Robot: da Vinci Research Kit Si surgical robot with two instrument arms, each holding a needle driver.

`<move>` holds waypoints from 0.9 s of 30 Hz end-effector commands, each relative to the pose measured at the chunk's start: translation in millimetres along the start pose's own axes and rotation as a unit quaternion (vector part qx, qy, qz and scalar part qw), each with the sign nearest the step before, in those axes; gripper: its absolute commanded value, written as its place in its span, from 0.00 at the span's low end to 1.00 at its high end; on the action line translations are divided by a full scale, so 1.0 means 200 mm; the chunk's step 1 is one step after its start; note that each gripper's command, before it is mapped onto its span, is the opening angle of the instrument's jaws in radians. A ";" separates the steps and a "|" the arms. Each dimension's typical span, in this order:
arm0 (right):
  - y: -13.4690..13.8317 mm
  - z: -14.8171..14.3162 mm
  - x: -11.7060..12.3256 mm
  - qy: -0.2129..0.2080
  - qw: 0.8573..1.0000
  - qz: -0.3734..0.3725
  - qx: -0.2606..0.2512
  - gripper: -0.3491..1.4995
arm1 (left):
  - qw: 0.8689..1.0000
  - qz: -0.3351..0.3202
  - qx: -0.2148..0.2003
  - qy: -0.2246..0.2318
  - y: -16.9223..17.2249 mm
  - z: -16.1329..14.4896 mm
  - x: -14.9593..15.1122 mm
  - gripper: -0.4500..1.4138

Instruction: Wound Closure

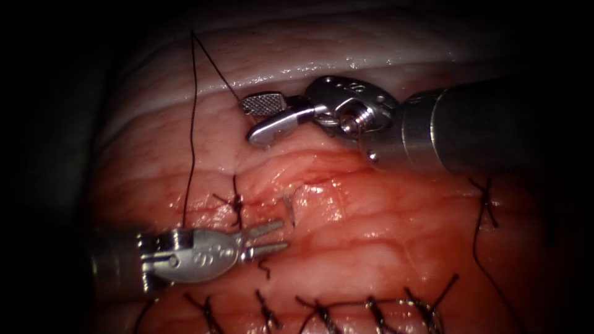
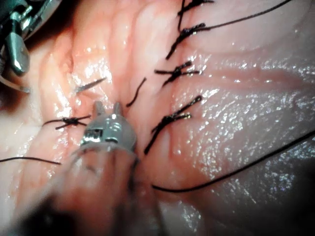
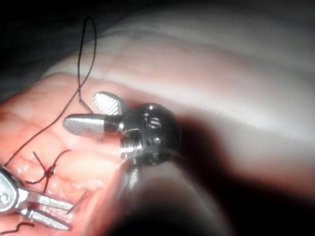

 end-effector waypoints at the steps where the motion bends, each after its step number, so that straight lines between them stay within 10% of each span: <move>1: 0.001 0.005 0.000 0.001 1.000 -0.001 0.001 0.81 | 1.000 0.000 0.000 0.000 0.001 0.004 -0.001 0.23; 4: 0.000 0.006 0.000 -0.005 1.000 -0.002 -0.001 0.69 | 1.000 0.000 0.000 0.000 0.001 0.004 -0.001 0.23; 7: 0.000 0.006 0.000 -0.016 1.000 -0.003 -0.010 0.00 | 1.000 0.000 0.000 0.000 0.001 0.004 0.000 0.23; 27: -0.025 0.004 -0.019 -0.075 0.988 0.109 0.077 0.00 | 1.000 -0.010 0.007 0.010 -0.004 0.003 0.003 0.23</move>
